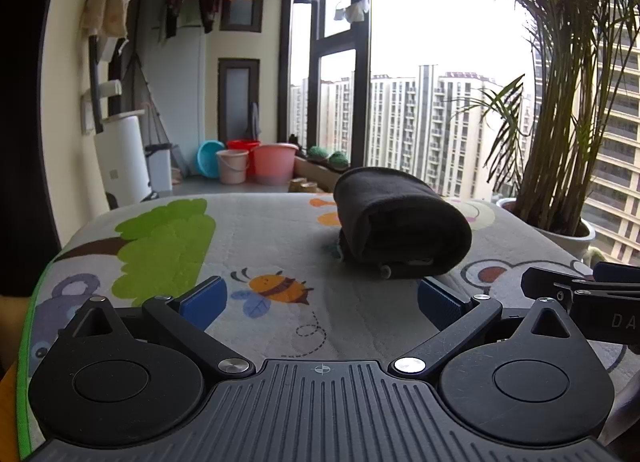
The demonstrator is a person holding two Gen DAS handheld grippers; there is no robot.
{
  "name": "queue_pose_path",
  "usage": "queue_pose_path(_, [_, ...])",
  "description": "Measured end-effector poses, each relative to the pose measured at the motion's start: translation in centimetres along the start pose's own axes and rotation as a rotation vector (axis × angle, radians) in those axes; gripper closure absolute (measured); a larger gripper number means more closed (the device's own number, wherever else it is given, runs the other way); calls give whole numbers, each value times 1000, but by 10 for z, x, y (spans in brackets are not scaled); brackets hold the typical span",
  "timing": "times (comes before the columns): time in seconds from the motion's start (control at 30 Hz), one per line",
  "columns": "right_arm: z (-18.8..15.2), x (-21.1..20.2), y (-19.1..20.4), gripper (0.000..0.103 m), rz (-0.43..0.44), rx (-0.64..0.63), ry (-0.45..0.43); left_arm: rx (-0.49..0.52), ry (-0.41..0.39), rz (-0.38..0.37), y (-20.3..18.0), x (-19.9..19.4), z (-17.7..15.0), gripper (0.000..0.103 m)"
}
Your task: Fold clothes
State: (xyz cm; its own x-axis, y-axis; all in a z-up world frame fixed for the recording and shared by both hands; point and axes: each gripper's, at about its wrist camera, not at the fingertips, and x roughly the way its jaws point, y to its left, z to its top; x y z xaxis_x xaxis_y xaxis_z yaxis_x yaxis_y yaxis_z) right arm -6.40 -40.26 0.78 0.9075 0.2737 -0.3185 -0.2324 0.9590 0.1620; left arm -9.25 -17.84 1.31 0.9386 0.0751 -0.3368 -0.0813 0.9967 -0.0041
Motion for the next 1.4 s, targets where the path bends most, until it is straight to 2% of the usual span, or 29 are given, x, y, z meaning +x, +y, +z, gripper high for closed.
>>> queue_pose_path(0.93, [-9,-10,6,0,1,-2,0,-26,3,-22,5,3,0,0])
queue_pose_path(1.4, [-3,-3,4,0,5,5,1,-28,10,-22,6,3,0,0])
